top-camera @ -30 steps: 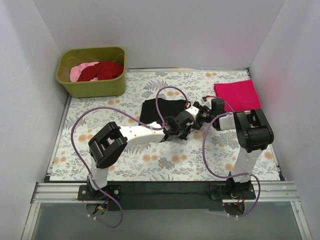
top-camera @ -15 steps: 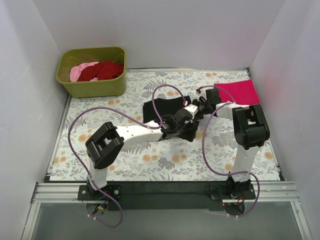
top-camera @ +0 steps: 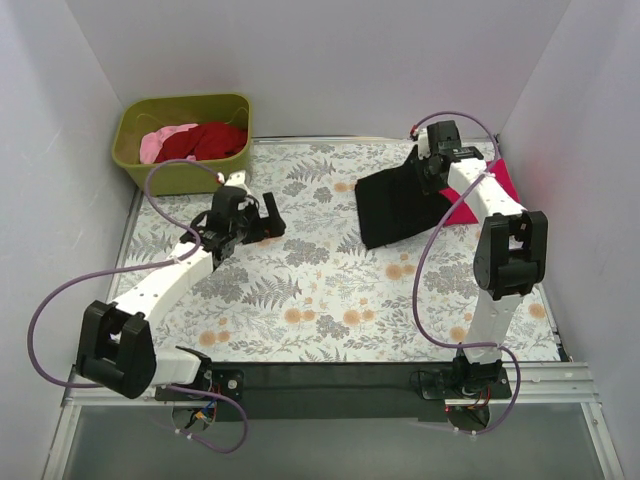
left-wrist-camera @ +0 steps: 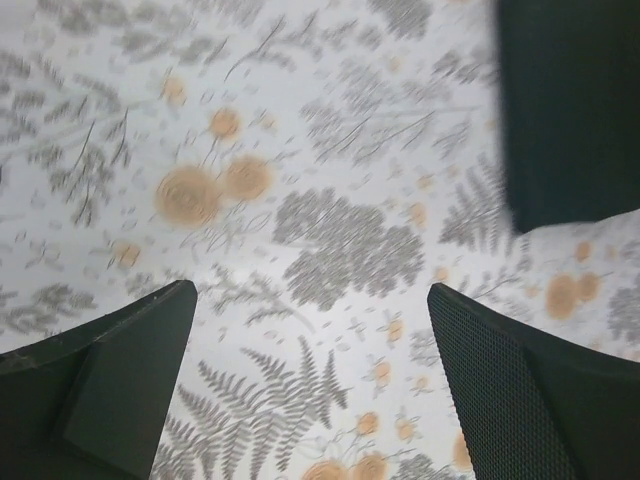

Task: Fold and stack the t-shirts
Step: Neatly place the folded tshirt to the corner

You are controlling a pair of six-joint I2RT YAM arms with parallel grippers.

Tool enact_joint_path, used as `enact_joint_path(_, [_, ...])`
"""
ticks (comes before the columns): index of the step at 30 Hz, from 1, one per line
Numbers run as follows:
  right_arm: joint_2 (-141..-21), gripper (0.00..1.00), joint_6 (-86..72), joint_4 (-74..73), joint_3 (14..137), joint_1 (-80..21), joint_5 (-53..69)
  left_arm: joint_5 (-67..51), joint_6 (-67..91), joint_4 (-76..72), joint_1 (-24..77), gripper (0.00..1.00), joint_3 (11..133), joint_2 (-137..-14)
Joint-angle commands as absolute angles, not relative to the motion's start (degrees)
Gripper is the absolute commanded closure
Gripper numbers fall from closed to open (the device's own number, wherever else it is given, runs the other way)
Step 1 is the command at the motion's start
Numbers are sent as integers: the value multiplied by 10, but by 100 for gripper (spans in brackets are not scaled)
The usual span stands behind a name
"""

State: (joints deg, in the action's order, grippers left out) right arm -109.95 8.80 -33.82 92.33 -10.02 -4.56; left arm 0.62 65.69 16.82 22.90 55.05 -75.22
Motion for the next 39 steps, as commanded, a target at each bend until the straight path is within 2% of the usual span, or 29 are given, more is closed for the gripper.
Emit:
enact_joint_path(1, [-1075,99,170,-355,975,-96,-207,10,663,152,219,6,480,-746])
enact_joint_path(2, [-1076,99,182,-346,982,-95,-246,13,660,160,214,6,479,-751])
enact_joint_path(8, [-1106,99,241,-327,1039,-90,-306,3,662,171,212,7,496,-784])
enact_joint_path(20, [-1125,99,277,-327,1053,-87,-359,32,655,178,211,7,497,-802])
enact_joint_path(33, [-1153,99,332,-229,1080,-62,-411,41,653,171,212,7,491,-811])
enact_joint_path(39, [-1166,99,316,-211,1057,-45,-439,58,647,169,211,7,490,-816])
